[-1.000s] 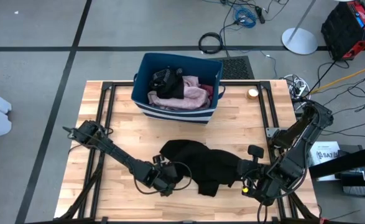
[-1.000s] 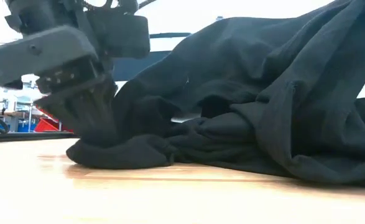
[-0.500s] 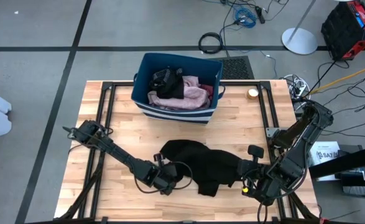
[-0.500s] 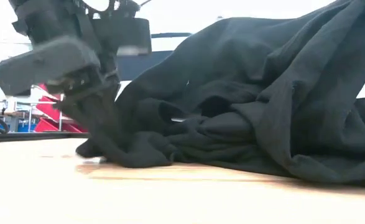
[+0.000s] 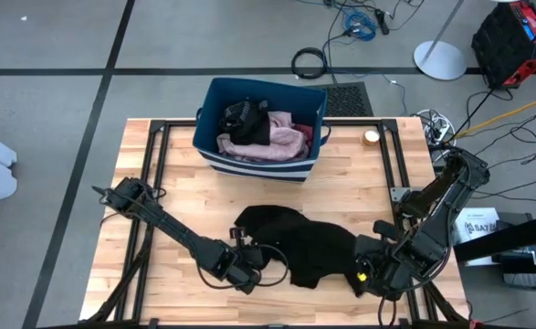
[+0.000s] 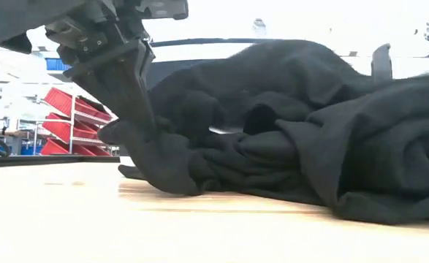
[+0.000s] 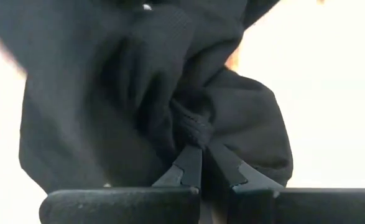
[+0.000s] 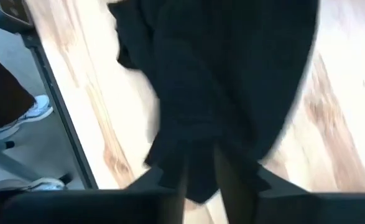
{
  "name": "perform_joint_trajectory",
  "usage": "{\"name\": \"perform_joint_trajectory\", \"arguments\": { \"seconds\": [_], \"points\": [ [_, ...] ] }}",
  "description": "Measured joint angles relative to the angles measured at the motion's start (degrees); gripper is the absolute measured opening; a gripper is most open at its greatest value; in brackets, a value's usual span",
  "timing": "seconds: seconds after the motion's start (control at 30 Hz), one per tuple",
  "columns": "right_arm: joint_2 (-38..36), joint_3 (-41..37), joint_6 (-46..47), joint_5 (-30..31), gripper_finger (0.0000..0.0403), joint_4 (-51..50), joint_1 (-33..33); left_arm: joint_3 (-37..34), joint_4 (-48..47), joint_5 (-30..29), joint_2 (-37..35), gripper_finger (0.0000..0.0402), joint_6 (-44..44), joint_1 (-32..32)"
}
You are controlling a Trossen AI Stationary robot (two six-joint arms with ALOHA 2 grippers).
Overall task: Sort clothes
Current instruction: Put the black hoodie into the blue laundry organizer
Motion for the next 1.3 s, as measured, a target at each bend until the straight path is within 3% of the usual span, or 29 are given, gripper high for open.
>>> {"name": "perform_joint_trajectory", "arguments": {
  "seconds": [0.13,0.23,0.3,0.47,0.73,1.03,1.3],
  "points": [
    [0.0,0.0,1.6,-2.0,0.0113,-1.9,-0.3,0.5,-0.6,-0.7,0.0,0.0006,1.1,0.0],
    [1.1,0.0,-1.5,8.7,0.0139,2.4,-0.8,0.6,-0.6,-0.9,0.0,0.0005,1.2,0.0],
    [3.5,0.0,-7.7,11.8,0.0146,7.7,-1.8,0.6,-0.6,-1.1,0.0,0.0005,1.3,0.0],
    [11.7,0.0,-15.0,11.9,0.0143,11.1,-4.7,0.6,-0.5,-2.0,0.0,0.0005,1.3,0.1],
    [20.1,-0.1,-14.2,9.7,0.0143,11.8,-6.2,0.6,-0.3,-2.0,0.0,0.0008,1.4,0.0],
    [20.9,-0.1,-17.1,9.7,0.0143,15.3,-7.9,0.6,-0.1,-2.0,0.0,0.0010,1.3,0.0],
    [20.9,-5.8,-18.3,6.4,0.0128,18.1,-10.7,0.5,-0.1,-2.0,0.0,0.0010,1.3,-0.8]
  ]
}}
